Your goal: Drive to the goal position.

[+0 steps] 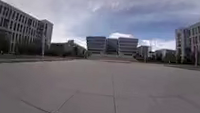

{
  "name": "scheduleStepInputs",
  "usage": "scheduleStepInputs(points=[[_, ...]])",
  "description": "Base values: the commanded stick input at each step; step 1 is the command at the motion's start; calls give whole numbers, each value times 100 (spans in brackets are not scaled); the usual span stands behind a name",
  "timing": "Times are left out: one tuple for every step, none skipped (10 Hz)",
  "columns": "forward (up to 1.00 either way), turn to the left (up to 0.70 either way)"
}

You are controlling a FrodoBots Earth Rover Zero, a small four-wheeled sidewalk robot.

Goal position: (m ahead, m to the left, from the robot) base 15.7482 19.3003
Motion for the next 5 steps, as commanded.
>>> scheduleStepInputs(points=[[70, 0], [70, 0], [70, 0], [70, 0], [70, 0]])
